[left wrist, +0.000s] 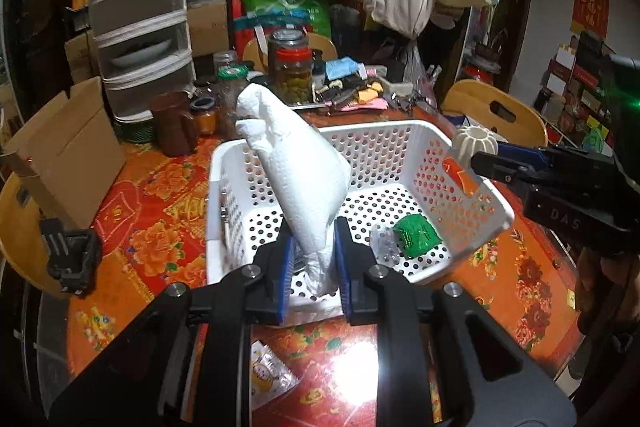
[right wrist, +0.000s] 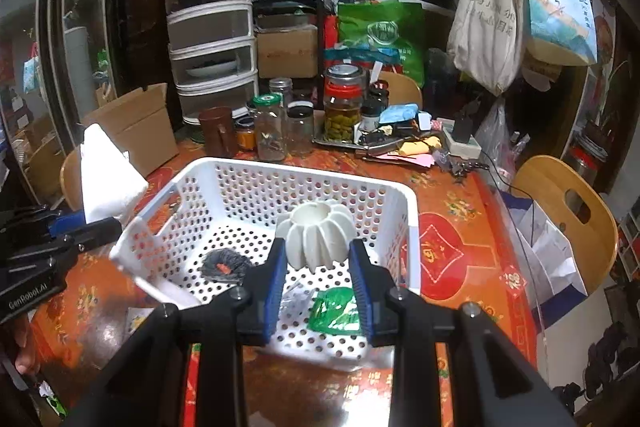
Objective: Organize soft objects
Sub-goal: 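Lower the cloth and ribbed cup into the basket and open both grippers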
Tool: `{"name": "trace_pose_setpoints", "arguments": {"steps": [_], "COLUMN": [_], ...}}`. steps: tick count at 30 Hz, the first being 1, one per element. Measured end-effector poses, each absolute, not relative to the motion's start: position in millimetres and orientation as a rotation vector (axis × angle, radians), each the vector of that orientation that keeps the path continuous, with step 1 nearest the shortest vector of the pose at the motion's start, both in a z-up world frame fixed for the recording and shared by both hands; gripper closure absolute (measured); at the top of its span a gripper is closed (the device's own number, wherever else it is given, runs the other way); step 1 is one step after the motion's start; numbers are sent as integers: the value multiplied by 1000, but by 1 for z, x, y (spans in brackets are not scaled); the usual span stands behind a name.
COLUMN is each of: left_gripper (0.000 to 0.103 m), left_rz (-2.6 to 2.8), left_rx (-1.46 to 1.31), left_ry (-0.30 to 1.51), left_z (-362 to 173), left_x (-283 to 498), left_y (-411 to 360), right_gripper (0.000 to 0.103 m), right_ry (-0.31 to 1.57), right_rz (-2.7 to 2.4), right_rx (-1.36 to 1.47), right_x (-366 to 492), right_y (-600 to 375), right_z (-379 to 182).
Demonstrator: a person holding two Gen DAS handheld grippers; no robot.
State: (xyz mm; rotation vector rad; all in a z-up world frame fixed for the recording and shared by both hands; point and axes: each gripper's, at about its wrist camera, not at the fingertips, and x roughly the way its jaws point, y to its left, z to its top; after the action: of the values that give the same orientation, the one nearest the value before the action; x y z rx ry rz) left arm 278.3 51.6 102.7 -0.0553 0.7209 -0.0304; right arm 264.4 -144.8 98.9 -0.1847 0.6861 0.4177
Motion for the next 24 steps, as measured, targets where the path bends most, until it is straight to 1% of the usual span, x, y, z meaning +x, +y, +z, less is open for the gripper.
{"name": "trace_pose_setpoints", "arguments": {"steps": [15, 24], "left_gripper": [86, 86], "left_rz": [21, 37], "left_rx": [-58, -47], "left_ry": [934, 984], "left_z": [39, 12], "left_x": [373, 386], "left_y": [51, 49], "right_gripper": [73, 73], "right_ry": [848, 910], "right_rz": [397, 387], "right_rx": [-244, -273], "right_x": [320, 333], "right_y": [-127, -122], "right_z": [54, 32]}}
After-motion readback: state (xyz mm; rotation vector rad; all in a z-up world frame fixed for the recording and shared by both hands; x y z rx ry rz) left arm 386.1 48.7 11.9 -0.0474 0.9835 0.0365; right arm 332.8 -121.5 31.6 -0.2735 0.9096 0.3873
